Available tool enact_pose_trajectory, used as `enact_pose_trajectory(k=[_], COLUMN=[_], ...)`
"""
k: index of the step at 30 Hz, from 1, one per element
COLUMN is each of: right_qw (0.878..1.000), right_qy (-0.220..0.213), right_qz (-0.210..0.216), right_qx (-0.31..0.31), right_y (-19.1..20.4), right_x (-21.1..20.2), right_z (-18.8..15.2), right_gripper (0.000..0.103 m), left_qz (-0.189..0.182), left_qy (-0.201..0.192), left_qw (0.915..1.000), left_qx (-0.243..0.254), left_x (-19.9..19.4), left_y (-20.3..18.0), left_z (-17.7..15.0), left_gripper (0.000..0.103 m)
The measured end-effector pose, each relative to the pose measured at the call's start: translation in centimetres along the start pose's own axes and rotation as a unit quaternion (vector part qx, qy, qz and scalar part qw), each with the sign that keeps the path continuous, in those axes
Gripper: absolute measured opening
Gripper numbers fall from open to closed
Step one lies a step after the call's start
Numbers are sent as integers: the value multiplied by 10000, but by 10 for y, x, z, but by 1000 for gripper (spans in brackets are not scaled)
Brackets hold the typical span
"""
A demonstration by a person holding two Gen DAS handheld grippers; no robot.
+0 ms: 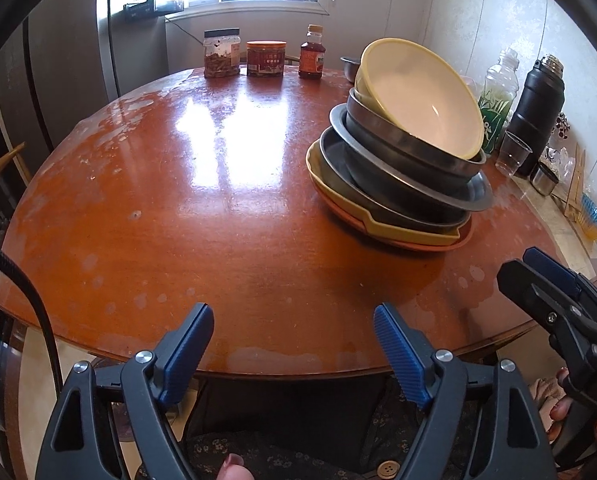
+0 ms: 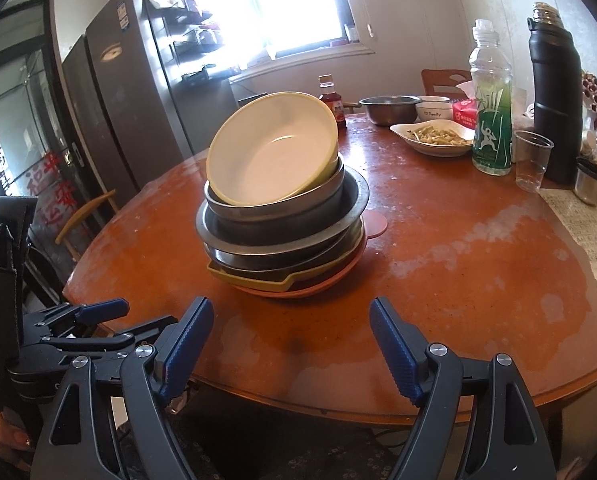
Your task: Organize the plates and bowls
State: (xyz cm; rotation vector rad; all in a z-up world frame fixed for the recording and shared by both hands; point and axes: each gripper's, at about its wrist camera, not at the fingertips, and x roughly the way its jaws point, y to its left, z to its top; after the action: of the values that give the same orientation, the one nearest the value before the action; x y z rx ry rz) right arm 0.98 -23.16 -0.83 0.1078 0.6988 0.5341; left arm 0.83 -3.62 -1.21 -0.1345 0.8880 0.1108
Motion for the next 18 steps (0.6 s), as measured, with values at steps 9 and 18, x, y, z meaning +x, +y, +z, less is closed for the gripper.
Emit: enact_pose_trajectory(k=[9, 18], right_qw=[9999, 9999], right_qy=[-41, 30], right_qz=[-127, -105], right_qx=[-86, -48], right_y=[4, 4], right_x=[-2, 0], right_z=[-3, -5], right_gripper=[82, 83], left_qz=[42, 66], left_qy=[-6, 11], left_qw=[10000, 10000], left_qx=[0, 3], left_x=[-1, 0], left_y=[-2, -3], left_z=[0, 0], left_gripper=[82, 82])
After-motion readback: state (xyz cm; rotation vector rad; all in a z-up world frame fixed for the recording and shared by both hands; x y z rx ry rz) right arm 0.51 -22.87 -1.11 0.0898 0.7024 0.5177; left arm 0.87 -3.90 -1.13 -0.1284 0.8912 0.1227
